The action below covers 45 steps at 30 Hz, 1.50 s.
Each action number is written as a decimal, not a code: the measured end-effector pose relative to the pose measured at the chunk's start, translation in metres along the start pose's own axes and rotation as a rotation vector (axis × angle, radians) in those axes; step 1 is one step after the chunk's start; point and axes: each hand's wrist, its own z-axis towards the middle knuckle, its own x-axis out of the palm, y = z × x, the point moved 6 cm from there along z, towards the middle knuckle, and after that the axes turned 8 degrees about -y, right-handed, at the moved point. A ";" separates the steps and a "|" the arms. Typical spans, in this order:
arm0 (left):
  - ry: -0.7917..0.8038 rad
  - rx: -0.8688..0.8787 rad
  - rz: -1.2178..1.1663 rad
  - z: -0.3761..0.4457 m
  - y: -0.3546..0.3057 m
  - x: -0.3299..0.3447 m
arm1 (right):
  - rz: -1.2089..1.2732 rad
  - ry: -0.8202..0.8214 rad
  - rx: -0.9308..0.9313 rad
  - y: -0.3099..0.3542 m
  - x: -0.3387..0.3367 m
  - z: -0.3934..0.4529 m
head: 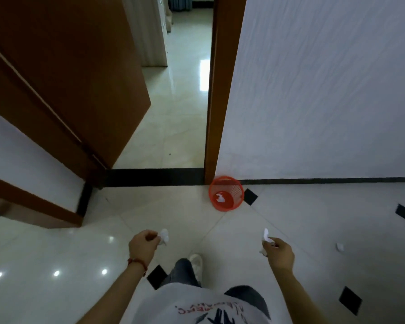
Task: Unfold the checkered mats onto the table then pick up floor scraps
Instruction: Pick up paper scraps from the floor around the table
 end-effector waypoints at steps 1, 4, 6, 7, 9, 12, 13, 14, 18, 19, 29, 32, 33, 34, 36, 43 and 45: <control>0.024 0.038 0.021 0.018 -0.021 0.010 | 0.000 -0.008 0.018 0.006 0.002 0.010; 0.097 0.134 0.087 0.059 -0.081 0.041 | -0.002 -0.015 0.079 0.012 0.005 0.035; 0.140 0.180 0.096 0.079 -0.116 0.064 | -0.012 -0.019 0.103 0.011 0.007 0.050; 0.156 0.194 0.096 0.088 -0.131 0.075 | -0.007 -0.021 0.119 0.010 0.008 0.059; 0.178 0.204 0.090 0.102 -0.156 0.097 | 0.002 -0.019 0.161 0.009 0.012 0.078; 0.200 0.199 0.113 0.118 -0.178 0.128 | -0.012 -0.020 0.193 0.014 0.015 0.109; 0.209 0.195 0.142 0.122 -0.182 0.139 | -0.013 -0.026 0.201 0.018 0.016 0.120; 0.221 0.190 0.172 0.126 -0.185 0.150 | -0.014 -0.028 0.204 0.020 0.017 0.130; 0.292 0.155 0.234 0.138 -0.191 0.198 | -0.003 -0.013 0.232 0.024 0.028 0.172; 0.309 0.158 0.262 0.141 -0.193 0.211 | 0.006 -0.012 0.246 0.024 0.032 0.182; 0.420 0.150 0.416 0.196 -0.172 0.342 | 0.025 -0.013 0.313 -0.012 0.105 0.262; 0.418 0.145 0.465 0.218 -0.160 0.375 | 0.045 -0.034 0.343 -0.027 0.119 0.274; 0.419 0.138 0.467 0.224 -0.157 0.385 | 0.040 -0.050 0.335 -0.031 0.123 0.277; 0.425 0.132 0.466 0.229 -0.155 0.394 | 0.028 -0.057 0.326 -0.035 0.126 0.280; 0.446 0.134 0.471 0.236 -0.151 0.408 | 0.009 -0.031 0.330 -0.041 0.135 0.282; 0.571 0.230 0.595 0.239 -0.143 0.408 | -0.039 0.062 0.348 -0.034 0.154 0.281; 0.585 0.248 0.612 0.239 -0.140 0.395 | -0.046 0.085 0.332 -0.024 0.163 0.283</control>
